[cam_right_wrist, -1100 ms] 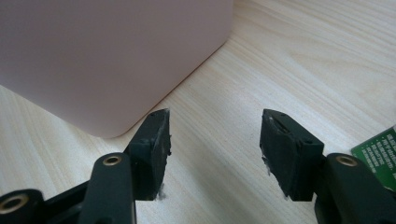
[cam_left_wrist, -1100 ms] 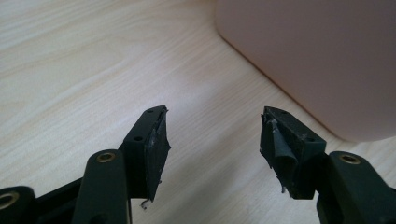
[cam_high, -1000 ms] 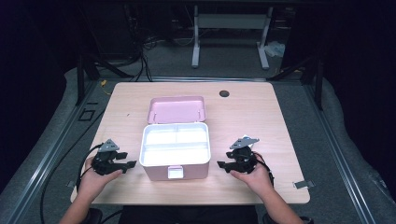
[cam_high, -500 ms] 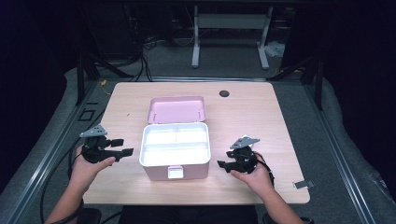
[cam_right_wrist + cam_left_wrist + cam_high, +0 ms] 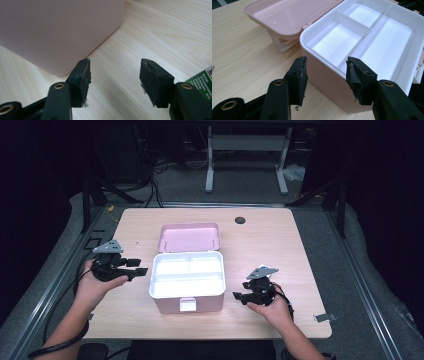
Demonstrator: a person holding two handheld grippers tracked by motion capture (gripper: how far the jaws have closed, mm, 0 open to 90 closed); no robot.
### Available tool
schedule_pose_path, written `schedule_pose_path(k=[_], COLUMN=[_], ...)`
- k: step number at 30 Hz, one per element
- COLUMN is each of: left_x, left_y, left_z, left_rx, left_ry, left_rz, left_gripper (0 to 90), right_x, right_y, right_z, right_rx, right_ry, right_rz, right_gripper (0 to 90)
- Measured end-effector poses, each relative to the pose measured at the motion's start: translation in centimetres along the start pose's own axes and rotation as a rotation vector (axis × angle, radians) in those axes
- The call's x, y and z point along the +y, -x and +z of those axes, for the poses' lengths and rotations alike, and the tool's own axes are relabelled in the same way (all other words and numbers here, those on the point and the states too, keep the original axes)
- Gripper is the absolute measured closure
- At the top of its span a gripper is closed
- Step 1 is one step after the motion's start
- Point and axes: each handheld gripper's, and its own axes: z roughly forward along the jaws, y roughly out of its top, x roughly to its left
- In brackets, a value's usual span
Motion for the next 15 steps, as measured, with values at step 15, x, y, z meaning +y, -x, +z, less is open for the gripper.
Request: schedule_pose_path(k=[15], left_x=[4.1], left_y=[2.3], left_z=[3.7], left_rx=[-0.067], left_ry=[-0.157], left_rz=[0.142], left_gripper=[66.8], right_x=[-0.1], right_y=[0.2], right_z=[0.0], right_rx=[0.006], right_ry=[0.001], right_rz=[0.001], right_gripper=[42.0])
